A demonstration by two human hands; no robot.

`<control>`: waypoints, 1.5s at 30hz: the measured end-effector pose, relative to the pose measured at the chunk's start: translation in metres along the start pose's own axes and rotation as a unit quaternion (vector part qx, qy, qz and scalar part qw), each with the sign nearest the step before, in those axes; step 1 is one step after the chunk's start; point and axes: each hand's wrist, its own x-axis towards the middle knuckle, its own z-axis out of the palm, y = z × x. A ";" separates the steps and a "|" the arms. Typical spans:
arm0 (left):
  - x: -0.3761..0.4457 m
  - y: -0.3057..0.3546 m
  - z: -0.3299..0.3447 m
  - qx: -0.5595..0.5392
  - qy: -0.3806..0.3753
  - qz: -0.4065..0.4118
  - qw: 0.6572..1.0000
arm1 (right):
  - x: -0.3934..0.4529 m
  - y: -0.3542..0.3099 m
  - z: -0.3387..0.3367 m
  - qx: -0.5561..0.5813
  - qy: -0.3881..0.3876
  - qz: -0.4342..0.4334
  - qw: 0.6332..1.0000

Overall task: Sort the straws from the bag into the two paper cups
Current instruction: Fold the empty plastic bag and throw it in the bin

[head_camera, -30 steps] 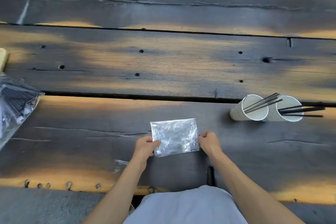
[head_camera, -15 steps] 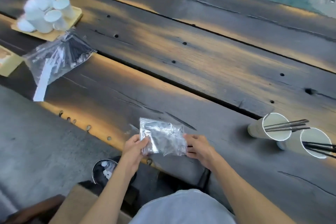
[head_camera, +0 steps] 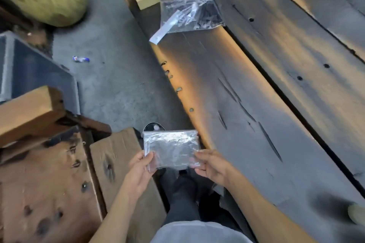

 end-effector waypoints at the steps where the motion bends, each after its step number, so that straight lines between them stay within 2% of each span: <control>1: 0.002 0.001 -0.012 0.013 0.013 0.005 1.000 | 0.005 -0.002 0.012 -0.034 0.017 -0.010 0.999; 5: 0.023 -0.001 -0.057 0.078 0.058 0.013 0.995 | 0.029 -0.012 0.049 -0.144 0.075 -0.053 0.985; 7: 0.036 -0.003 -0.073 0.082 0.067 -0.012 0.994 | 0.046 -0.016 0.062 -0.213 0.080 -0.056 0.972; 9: 0.052 -0.008 -0.084 0.078 0.045 -0.051 0.995 | 0.066 -0.018 0.068 -0.260 0.089 -0.055 0.960; 13: 0.087 -0.024 -0.101 0.056 0.014 -0.120 0.991 | 0.108 -0.020 0.073 -0.273 0.120 -0.042 0.954; 19: 0.150 -0.071 -0.105 -0.028 0.077 -0.147 0.986 | 0.188 -0.022 0.071 -0.271 0.152 -0.007 0.950; 24: 0.200 -0.120 -0.100 -0.061 0.073 -0.185 0.978 | 0.272 -0.013 0.065 -0.301 0.180 -0.006 0.936; 30: 0.264 -0.168 -0.104 -0.197 0.107 -0.232 0.947 | 0.369 0.008 0.069 -0.351 0.192 -0.013 0.916; 36: 0.325 -0.206 -0.107 -0.303 0.171 -0.242 0.906 | 0.455 0.025 0.072 -0.443 0.192 -0.035 0.875; 41: 0.361 -0.230 -0.099 -0.381 0.204 -0.260 0.864 | 0.503 0.034 0.073 -0.495 0.180 -0.034 0.849; 45: 0.382 -0.234 -0.097 -0.408 0.227 -0.258 0.846 | 0.520 0.036 0.075 -0.513 0.178 -0.040 0.839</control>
